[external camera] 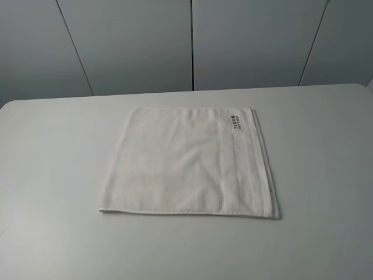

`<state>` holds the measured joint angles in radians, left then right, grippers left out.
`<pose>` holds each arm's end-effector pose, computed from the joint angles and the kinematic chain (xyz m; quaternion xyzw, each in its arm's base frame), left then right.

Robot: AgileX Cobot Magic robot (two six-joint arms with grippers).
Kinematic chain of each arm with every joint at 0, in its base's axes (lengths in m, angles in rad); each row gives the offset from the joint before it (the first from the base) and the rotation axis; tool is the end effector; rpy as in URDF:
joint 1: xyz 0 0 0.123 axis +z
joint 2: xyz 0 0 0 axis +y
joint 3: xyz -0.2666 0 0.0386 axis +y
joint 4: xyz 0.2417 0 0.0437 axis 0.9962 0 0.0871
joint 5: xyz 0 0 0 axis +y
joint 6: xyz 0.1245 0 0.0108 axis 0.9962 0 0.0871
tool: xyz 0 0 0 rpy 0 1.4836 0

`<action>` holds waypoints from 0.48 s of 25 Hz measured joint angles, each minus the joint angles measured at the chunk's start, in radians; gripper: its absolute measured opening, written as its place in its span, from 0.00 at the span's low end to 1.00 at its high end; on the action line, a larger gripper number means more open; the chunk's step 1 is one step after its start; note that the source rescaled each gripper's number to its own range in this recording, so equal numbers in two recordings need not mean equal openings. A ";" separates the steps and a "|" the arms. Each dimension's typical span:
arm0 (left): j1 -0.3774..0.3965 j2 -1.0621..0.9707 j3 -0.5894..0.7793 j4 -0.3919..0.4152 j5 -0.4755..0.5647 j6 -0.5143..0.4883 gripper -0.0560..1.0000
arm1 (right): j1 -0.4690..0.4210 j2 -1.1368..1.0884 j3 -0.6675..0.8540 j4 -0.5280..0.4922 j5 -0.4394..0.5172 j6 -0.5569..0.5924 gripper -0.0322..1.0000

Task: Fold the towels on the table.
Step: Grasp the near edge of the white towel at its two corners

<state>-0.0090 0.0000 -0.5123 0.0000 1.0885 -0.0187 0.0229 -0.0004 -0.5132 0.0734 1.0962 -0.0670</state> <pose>0.0329 -0.0003 0.2594 -0.0042 0.8572 -0.0071 0.5149 0.0320 0.0089 0.2591 -0.0409 0.8573 0.0253 0.5125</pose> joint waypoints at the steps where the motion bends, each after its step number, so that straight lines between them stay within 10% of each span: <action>1: 0.000 0.000 0.000 0.000 0.000 0.000 1.00 | 0.000 0.000 0.000 0.009 0.000 0.002 1.00; 12: 0.000 0.000 0.000 0.000 0.000 0.000 1.00 | 0.000 0.000 0.000 0.077 0.000 0.002 1.00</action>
<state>-0.0090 0.0000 -0.5123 0.0000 1.0885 -0.0187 0.0229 -0.0004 -0.5132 0.1501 1.0962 -0.0648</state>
